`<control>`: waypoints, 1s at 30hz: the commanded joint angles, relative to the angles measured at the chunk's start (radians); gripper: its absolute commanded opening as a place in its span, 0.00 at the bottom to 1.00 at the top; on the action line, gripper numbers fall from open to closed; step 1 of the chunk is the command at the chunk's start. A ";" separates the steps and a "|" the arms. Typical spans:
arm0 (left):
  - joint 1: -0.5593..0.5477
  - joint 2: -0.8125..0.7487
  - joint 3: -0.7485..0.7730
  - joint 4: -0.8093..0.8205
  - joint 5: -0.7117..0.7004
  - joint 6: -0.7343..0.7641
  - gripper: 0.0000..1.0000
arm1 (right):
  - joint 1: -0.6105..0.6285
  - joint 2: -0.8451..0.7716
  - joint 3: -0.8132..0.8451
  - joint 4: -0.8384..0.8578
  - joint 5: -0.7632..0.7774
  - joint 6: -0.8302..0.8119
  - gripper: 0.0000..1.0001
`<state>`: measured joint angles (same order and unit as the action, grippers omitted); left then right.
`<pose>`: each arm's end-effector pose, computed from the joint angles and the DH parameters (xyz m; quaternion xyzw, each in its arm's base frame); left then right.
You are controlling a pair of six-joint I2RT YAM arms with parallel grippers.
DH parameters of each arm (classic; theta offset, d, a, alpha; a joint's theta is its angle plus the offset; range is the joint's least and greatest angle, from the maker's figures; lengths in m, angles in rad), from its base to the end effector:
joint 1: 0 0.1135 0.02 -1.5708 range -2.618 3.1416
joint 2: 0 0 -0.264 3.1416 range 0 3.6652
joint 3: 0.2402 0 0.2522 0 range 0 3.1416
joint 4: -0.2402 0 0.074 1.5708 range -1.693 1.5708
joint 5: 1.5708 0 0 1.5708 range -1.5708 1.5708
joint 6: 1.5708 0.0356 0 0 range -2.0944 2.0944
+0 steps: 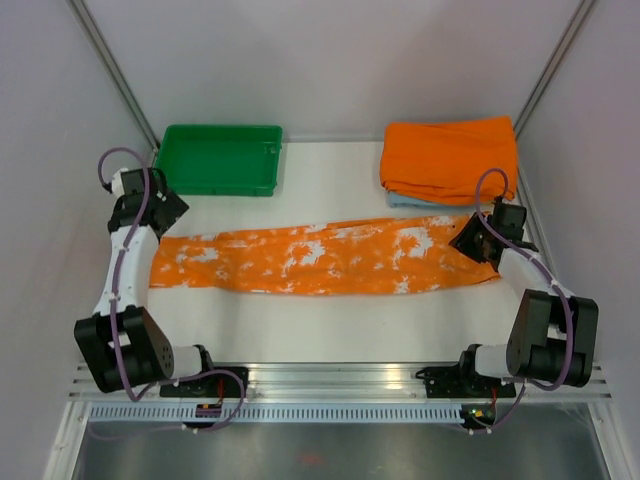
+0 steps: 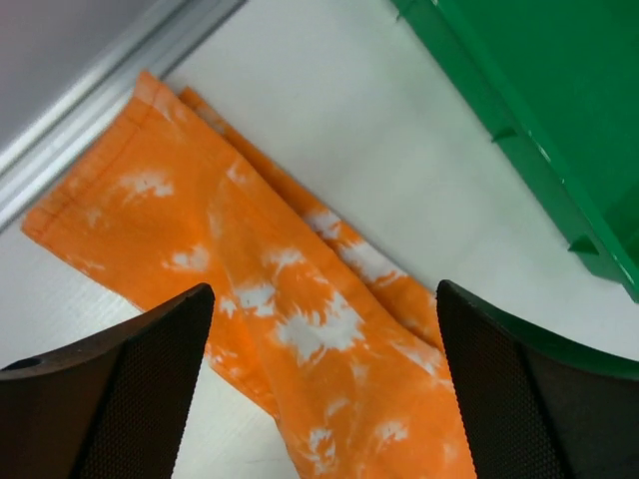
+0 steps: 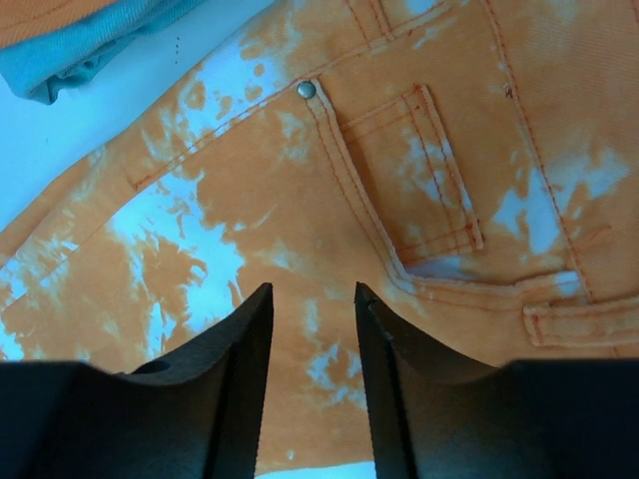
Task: Fold and stack the trousers
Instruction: Fold the trousers
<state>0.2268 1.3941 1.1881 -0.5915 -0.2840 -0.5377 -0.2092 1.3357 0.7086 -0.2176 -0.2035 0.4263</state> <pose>0.2913 0.0774 0.3046 -0.3915 0.8308 0.0717 0.3891 0.2601 -0.0479 0.1937 0.2563 0.8947 0.1327 0.3409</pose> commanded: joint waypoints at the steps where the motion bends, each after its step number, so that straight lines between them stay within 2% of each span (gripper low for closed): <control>1: 0.005 -0.050 -0.185 0.045 0.123 -0.083 0.92 | 0.002 0.052 -0.020 0.109 0.021 0.035 0.42; 3: 0.019 -0.066 -0.261 0.077 0.179 -0.117 0.84 | 0.002 0.098 -0.023 0.135 0.042 0.055 0.30; 4: 0.025 -0.064 -0.277 0.106 0.199 -0.123 0.63 | 0.002 0.114 -0.021 0.139 0.085 0.066 0.26; 5: 0.026 -0.060 -0.286 0.119 0.218 -0.140 0.49 | 0.002 0.135 -0.020 0.142 0.110 0.074 0.17; 7: 0.032 -0.032 -0.297 0.146 0.229 -0.154 0.21 | 0.002 0.155 -0.017 0.136 0.163 0.092 0.10; 8: 0.032 -0.020 -0.291 0.174 0.236 -0.157 0.14 | 0.002 0.169 -0.017 0.132 0.212 0.094 0.02; 9: 0.035 0.014 -0.282 0.182 0.239 -0.162 0.04 | 0.002 0.172 -0.017 0.118 0.246 0.100 0.00; 18: 0.039 0.256 -0.182 0.219 0.304 -0.195 0.02 | -0.012 0.108 -0.073 0.027 0.446 0.147 0.00; 25: 0.039 0.307 -0.225 0.236 0.289 -0.194 0.02 | -0.090 -0.023 -0.158 0.020 0.451 0.151 0.00; 30: 0.042 0.322 -0.213 0.229 0.278 -0.151 0.02 | -0.154 -0.012 -0.164 0.018 0.415 0.128 0.00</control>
<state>0.2604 1.7027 0.9680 -0.3866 0.0017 -0.7067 -0.3191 1.3224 0.5613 -0.1524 0.1501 0.5766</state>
